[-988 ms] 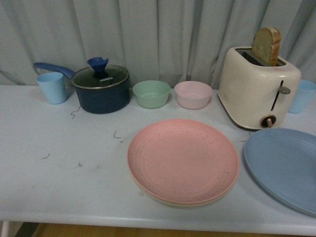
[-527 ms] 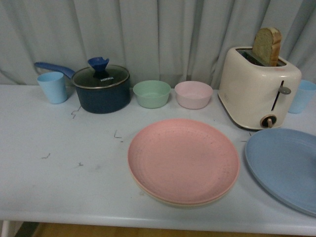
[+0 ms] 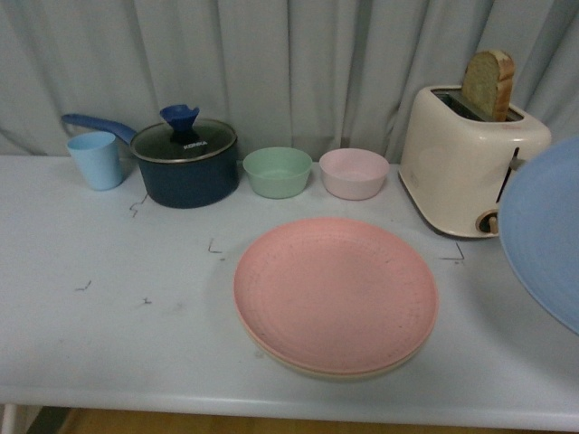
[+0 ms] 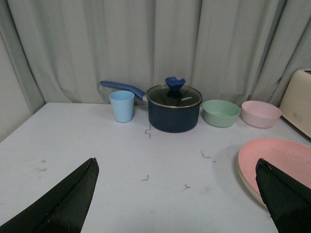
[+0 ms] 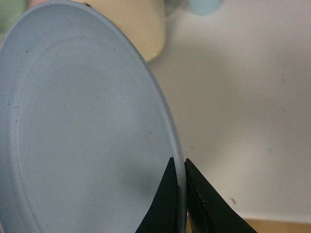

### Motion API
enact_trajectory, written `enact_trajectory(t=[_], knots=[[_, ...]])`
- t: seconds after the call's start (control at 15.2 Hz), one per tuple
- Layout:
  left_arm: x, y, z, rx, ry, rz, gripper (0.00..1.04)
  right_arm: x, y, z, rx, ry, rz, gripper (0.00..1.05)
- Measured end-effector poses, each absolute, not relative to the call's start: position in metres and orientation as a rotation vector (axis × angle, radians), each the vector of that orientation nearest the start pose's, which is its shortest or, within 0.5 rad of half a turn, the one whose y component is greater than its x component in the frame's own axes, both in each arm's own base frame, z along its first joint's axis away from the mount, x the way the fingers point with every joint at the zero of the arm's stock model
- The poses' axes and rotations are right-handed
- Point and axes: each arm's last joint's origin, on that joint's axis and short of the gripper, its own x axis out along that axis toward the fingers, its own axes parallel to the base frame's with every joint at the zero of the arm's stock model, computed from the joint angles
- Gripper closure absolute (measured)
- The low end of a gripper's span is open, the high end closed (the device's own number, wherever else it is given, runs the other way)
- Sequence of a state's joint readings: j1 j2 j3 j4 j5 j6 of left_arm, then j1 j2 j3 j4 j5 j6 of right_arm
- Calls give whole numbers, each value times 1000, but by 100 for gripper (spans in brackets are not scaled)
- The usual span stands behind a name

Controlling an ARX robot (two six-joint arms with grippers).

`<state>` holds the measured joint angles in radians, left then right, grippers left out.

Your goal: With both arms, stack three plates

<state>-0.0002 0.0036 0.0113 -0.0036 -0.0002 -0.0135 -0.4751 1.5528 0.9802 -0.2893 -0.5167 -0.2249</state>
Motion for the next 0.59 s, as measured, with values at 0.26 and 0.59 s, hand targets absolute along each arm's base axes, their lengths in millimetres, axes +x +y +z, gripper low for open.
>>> enact_trajectory(t=[0.26, 0.59], knots=[[97, 0, 167, -14, -4, 0, 7, 296, -104, 226, 197, 693, 207, 101], [97, 0, 167, -14, -4, 0, 7, 313, -71, 223, 213, 681, 279, 101]])
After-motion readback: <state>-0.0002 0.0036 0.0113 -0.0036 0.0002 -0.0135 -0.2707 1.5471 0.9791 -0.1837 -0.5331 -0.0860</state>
